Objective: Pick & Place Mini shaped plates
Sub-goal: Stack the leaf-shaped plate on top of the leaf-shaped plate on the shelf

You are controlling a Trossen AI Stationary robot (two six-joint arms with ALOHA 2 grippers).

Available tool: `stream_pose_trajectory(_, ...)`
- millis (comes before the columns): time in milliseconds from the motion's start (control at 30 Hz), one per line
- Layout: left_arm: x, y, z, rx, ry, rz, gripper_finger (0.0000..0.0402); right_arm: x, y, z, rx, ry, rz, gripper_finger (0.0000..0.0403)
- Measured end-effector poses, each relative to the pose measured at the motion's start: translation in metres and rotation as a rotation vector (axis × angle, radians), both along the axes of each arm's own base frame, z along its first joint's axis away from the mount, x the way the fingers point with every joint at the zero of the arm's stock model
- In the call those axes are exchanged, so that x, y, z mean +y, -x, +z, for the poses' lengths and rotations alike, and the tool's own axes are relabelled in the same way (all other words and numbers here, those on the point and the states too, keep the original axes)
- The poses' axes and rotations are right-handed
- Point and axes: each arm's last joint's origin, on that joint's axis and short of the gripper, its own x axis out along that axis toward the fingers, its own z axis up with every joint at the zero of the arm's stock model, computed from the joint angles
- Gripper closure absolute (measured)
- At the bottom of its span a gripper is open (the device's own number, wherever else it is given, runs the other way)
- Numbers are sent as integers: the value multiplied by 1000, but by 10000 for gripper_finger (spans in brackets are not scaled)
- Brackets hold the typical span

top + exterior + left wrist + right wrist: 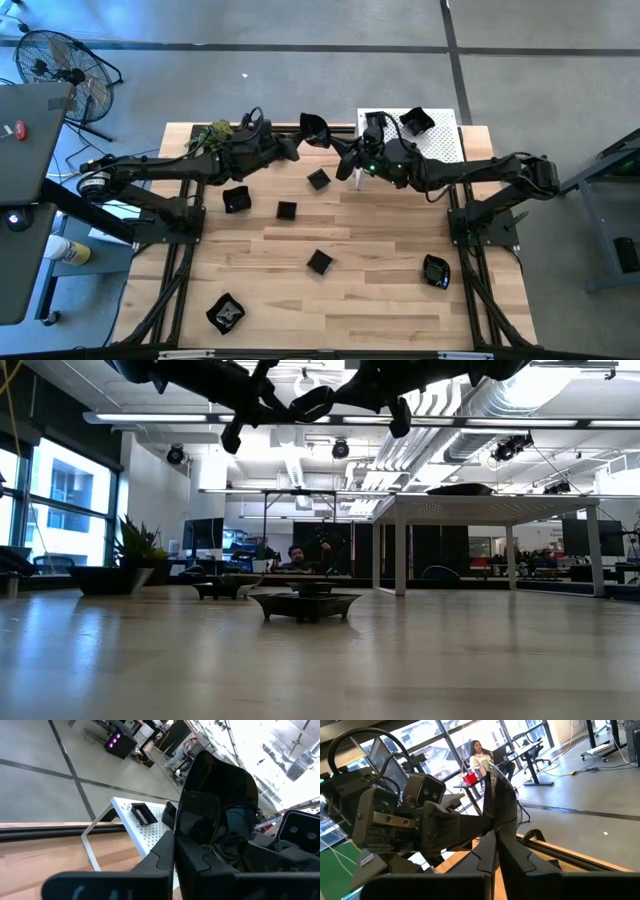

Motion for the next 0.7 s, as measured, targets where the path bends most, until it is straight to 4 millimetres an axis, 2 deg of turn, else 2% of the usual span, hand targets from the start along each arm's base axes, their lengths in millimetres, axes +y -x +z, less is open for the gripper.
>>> stream_pose_trajectory(267, -3, -1, -1, 13, 3, -95, 370, -2, 0, 0, 1, 1, -7, 392)
stream_pose_trajectory(533, -4, -2, -2, 31, -13, -165, 291, -5, 2, 1, 9, 9, -16, 392)
stream_pose_trajectory(700, -7, 7, 5, 72, -66, -174, 251, -10, 15, 11, 34, 36, -55, 392)
